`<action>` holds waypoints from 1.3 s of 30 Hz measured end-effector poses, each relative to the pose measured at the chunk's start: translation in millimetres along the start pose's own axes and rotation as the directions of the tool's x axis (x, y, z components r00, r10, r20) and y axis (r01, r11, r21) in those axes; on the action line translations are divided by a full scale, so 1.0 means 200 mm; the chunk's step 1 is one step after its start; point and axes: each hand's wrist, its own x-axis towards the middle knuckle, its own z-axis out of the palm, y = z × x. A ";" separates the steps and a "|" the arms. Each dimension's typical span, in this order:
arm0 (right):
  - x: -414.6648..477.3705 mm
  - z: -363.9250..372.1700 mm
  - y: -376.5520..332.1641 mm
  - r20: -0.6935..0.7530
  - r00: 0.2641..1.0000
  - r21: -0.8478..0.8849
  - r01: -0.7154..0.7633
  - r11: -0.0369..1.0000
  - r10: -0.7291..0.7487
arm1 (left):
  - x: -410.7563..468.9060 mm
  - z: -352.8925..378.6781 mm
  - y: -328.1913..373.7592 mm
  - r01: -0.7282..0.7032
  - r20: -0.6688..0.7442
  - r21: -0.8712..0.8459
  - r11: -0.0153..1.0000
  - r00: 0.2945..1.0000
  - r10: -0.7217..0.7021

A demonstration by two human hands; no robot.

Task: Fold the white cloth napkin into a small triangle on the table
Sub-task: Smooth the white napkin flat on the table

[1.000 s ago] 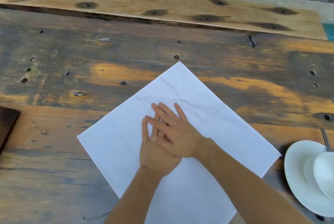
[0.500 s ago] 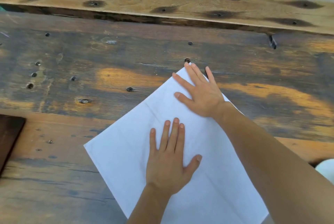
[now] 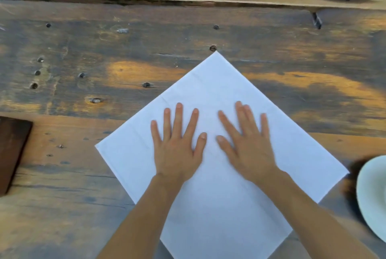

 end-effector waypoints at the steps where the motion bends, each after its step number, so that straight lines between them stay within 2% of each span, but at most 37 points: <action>1: -0.04 -0.01 0.08 -0.011 0.999 -0.020 -0.051 0.999 0.051 | -0.01 -0.01 -0.03 0.023 0.004 -0.006 1.000 1.000 -0.023; 5: -0.19 -0.10 0.32 -0.003 0.966 -0.095 -0.257 0.962 0.258 | -0.02 -0.03 -0.12 0.056 0.031 -0.010 0.998 0.998 -0.055; 7: -0.20 -0.12 0.35 0.022 0.948 -0.117 -0.313 0.943 0.317 | -0.01 -0.03 -0.11 0.063 0.026 -0.012 0.998 0.998 -0.063; 9: -0.20 -0.12 0.30 -0.006 0.949 -0.058 -0.315 0.947 0.315 | -0.01 -0.04 -0.01 -0.018 -0.026 -0.022 1.000 1.000 0.017; 12: -0.23 -0.10 0.13 -0.089 0.965 0.058 -0.244 0.968 0.248 | 0.01 -0.03 0.23 -0.295 -0.054 -0.072 0.953 0.955 0.292; 13: -0.26 -0.08 0.08 -0.103 0.970 0.066 -0.215 0.974 0.221 | 0.02 -0.02 0.29 -0.344 -0.042 -0.080 0.935 0.939 0.342; 17: -0.45 0.00 0.12 -0.056 0.980 -0.034 -0.193 0.981 0.191 | 0.05 0.05 0.32 -0.329 -0.006 -0.025 0.944 0.944 0.329; 21: -0.61 -0.02 0.35 -0.065 0.921 -0.019 -0.387 0.922 0.385 | 0.05 0.04 0.31 -0.346 0.019 -0.005 0.938 0.938 0.346; 23: -0.64 -0.04 0.39 -0.048 0.905 -0.008 -0.423 0.906 0.422 | 0.03 0.02 0.33 -0.326 0.007 0.002 0.945 0.945 0.326; 26: -0.63 -0.03 0.38 -0.033 0.900 -0.014 -0.435 0.900 0.435 | -0.17 0.02 0.40 -0.372 -0.054 0.005 0.928 0.927 0.372; 29: -0.63 -0.03 0.37 -0.039 0.887 -0.014 -0.460 0.888 0.459 | -0.52 0.04 0.45 -0.466 -0.035 -0.038 0.884 0.885 0.465; 31: -0.63 -0.04 0.37 -0.036 0.890 -0.012 -0.455 0.890 0.454 | -0.72 0.06 0.41 -0.439 -0.014 -0.069 0.896 0.898 0.439; 35: -0.63 -0.05 0.37 -0.023 0.894 -0.015 -0.447 0.894 0.447 | -0.92 0.03 0.17 -0.297 0.015 -0.062 0.953 0.954 0.298; 39: -0.62 -0.05 0.37 0.003 0.896 -0.034 -0.444 0.895 0.444 | -1.07 -0.03 -0.09 -0.150 0.133 0.005 0.989 0.980 0.148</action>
